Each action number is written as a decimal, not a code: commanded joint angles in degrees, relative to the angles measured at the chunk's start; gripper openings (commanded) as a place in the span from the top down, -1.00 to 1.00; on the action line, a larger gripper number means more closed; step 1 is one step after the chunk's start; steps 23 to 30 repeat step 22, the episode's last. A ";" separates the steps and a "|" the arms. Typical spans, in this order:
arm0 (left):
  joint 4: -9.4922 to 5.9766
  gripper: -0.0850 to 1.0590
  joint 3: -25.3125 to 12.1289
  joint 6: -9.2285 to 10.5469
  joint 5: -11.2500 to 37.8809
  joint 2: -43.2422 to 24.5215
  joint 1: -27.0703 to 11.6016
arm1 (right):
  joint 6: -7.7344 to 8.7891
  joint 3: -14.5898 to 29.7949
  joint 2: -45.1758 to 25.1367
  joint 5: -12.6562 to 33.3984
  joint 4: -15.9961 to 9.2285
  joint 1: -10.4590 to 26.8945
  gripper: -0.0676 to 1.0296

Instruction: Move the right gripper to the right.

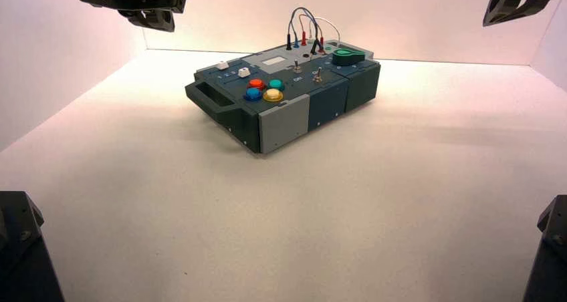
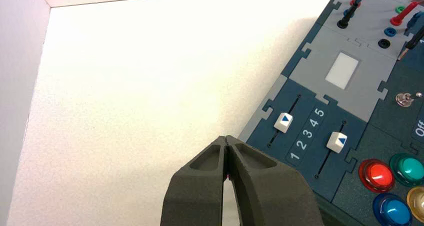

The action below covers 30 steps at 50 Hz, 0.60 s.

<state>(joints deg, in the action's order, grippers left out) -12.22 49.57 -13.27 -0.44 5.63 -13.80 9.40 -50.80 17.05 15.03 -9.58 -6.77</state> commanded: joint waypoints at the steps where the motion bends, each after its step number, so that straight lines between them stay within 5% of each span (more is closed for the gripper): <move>1: 0.00 0.91 -0.88 0.00 -0.70 1.05 -0.35 | -0.18 0.62 0.00 -0.62 0.09 -0.44 0.92; 30: 0.00 0.91 -1.93 0.18 -0.62 -0.79 -0.79 | -0.18 0.88 -1.76 -0.70 0.00 -0.44 0.92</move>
